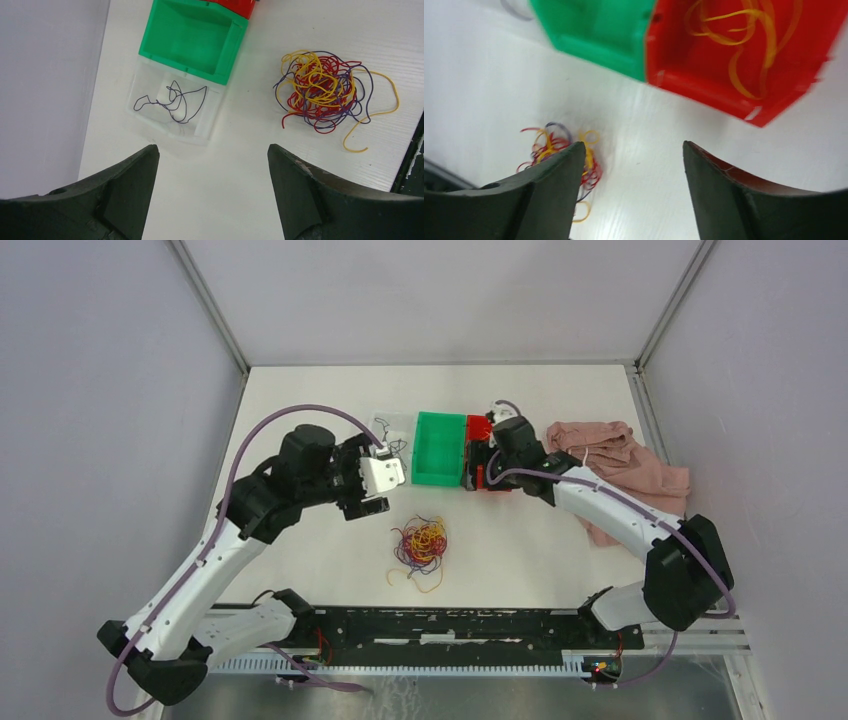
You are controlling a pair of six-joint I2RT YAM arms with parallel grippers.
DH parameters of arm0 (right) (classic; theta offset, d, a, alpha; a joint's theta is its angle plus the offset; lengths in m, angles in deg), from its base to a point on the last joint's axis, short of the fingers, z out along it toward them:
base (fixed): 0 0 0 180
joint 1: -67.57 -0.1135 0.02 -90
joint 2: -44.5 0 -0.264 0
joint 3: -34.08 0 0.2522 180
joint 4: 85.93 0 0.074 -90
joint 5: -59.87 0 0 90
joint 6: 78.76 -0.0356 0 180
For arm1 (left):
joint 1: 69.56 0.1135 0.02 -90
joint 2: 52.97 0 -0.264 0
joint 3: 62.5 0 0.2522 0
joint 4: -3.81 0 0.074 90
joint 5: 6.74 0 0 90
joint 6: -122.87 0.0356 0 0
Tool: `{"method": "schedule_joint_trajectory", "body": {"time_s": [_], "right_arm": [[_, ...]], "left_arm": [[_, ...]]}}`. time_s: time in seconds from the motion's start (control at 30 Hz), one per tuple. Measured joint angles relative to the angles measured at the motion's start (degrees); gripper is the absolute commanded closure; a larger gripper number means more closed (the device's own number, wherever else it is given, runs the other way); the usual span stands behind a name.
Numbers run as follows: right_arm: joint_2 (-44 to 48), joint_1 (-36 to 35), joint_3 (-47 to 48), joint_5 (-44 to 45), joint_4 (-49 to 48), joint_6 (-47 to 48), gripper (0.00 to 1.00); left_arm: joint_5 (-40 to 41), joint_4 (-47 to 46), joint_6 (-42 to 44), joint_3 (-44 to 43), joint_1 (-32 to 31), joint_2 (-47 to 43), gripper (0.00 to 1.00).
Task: Untangle the cables
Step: Untie the cable.
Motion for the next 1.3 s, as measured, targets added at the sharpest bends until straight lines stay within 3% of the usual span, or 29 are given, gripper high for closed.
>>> {"method": "schedule_joint_trajectory", "body": {"time_s": [0.27,0.37,0.43,0.57,0.73,0.97,1.3], "right_arm": [[1.5,-15.0,-6.5,-0.2,-6.7,3.5,0.27],[1.6,-20.3,-12.4,-0.9,-10.5,5.8,0.35],[0.7,-21.8,-13.3,-1.8,-10.6,6.8,0.45],[-3.1,-21.7,-12.9,-3.3,-12.9,8.0,0.55],[-7.6,-21.6,-12.8,-4.2,-14.6,8.0,0.57],[-6.4,-20.5,-12.8,-4.3,-15.0,8.0,0.61],[-3.2,-12.3,-13.0,-12.0,-17.0,5.8,0.42]], "left_arm": [[-3.4,-1.0,0.0,7.2,0.1,-4.5,0.13],[-4.2,-0.9,0.1,9.4,0.1,-5.8,0.13],[-4.5,-0.9,0.1,9.9,0.1,-6.3,0.13],[-5.6,-0.9,0.2,10.0,0.1,-7.0,0.13],[-6.5,-0.8,0.6,10.0,0.1,-7.4,0.12],[-7.1,-0.4,0.9,10.0,0.1,-7.5,0.12],[-7.9,-0.1,3.0,10.0,0.1,-8.2,0.13]]}}
